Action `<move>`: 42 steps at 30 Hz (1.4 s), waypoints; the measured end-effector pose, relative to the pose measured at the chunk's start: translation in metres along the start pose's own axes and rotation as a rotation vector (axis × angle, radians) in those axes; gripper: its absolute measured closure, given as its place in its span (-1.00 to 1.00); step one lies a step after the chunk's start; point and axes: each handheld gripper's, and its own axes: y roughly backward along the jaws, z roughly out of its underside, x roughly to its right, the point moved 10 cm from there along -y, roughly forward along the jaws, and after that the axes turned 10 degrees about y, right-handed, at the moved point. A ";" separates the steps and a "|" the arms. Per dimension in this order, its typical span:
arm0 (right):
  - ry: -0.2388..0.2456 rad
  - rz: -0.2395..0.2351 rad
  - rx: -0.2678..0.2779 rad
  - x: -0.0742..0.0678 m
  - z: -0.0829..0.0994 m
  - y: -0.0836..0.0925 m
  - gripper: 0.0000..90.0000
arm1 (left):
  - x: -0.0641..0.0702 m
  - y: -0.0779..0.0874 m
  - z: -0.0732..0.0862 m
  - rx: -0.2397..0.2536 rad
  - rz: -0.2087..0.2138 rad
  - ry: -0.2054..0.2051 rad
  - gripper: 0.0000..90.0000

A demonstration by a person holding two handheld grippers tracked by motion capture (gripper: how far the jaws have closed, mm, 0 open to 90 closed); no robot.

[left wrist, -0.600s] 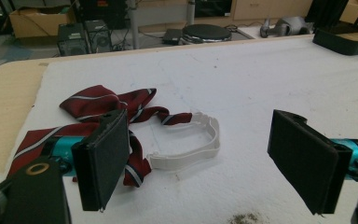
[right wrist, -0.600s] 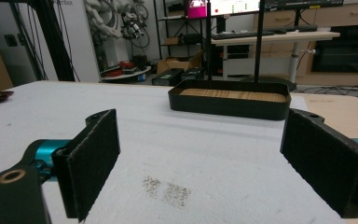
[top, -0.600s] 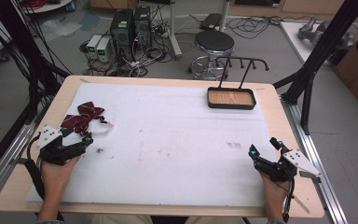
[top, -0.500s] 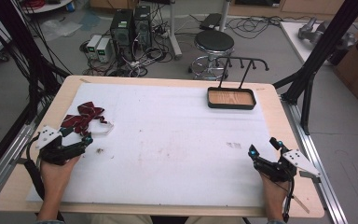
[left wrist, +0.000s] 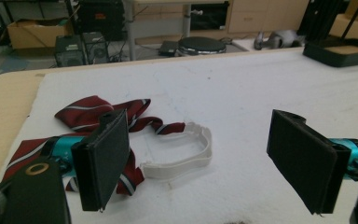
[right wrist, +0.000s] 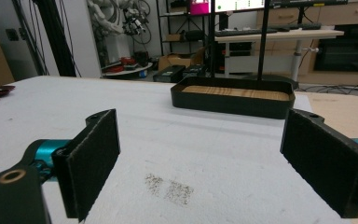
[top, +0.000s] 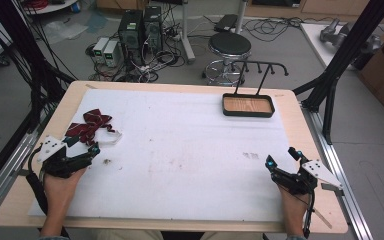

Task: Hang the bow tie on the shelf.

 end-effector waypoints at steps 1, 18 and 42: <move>0.003 -0.001 0.000 0.000 0.000 0.000 -0.76 | 0.000 0.000 0.000 0.001 0.003 0.001 -0.52; 0.003 0.003 -0.007 0.001 0.001 0.000 -0.76 | -0.002 -0.011 -0.014 0.051 0.042 0.003 -0.52; 0.014 0.016 -0.021 0.001 0.003 0.001 -0.76 | -0.072 -0.089 -0.007 -0.152 -0.069 0.035 -0.22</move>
